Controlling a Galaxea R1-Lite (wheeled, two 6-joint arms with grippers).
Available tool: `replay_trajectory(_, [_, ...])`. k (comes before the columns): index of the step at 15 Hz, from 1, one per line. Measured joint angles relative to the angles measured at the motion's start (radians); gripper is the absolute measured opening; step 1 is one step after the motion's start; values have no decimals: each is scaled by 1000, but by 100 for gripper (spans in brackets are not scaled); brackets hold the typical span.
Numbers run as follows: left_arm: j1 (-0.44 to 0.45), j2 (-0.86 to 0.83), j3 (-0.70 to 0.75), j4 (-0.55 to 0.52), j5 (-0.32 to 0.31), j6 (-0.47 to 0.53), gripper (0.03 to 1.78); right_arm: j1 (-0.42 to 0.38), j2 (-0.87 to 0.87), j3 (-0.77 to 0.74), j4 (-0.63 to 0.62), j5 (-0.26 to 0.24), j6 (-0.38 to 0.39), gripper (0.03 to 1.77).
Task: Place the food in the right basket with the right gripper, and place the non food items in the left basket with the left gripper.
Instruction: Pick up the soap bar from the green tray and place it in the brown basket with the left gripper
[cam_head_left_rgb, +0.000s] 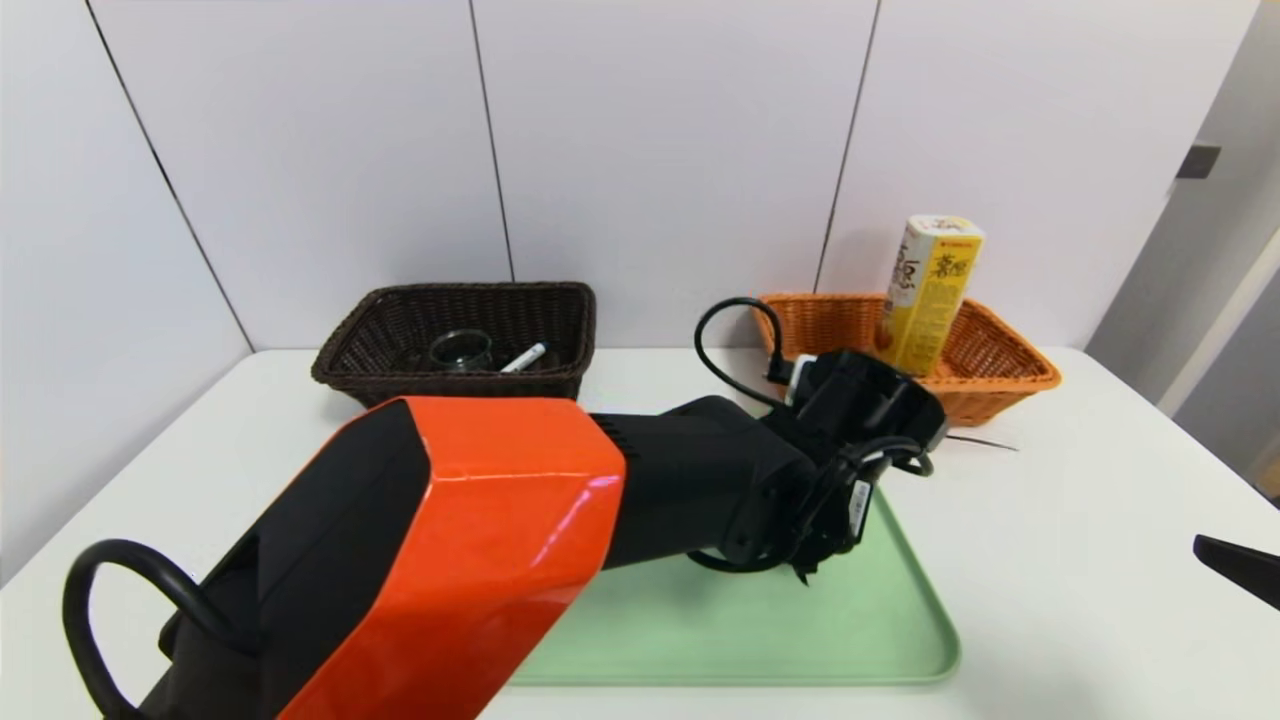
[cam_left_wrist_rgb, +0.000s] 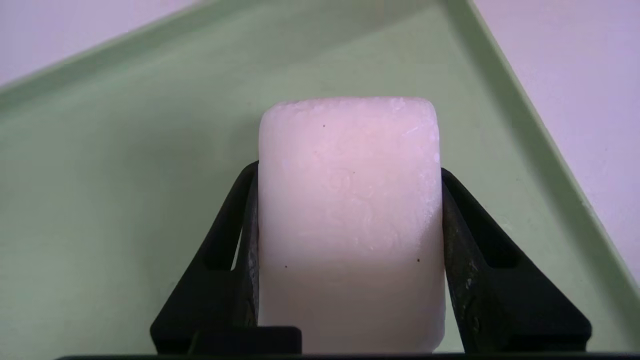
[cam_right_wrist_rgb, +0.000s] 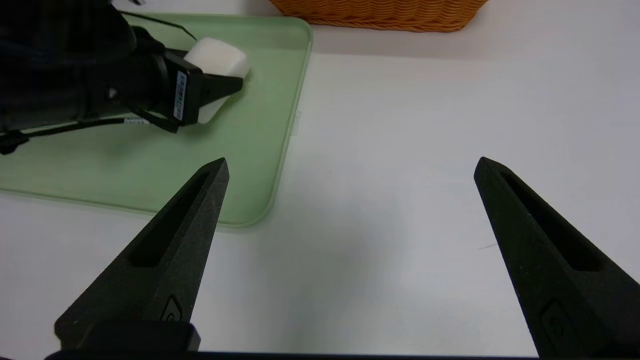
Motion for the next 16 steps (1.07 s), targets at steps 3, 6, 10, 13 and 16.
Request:
replay_trajectory(3, [20,-49,0,18,0,9,100,0,1,1,-1,0,0,169])
replay_trajectory(6, [53,-111,1,37,0,21,100,0,1,-2,-1,-1,0,169])
replay_trajectory(10, [190,-226,1,62,-2,125,100,0,-4,-3,0,0,0,169])
replay_trajectory(13, [328,-278,1,65,-9,195,100,0,-6,-3,0,0,0,169])
replay_trajectory(16, [470,-296,1,59,-73,229,100,0,-11,-3,3,0,0,169])
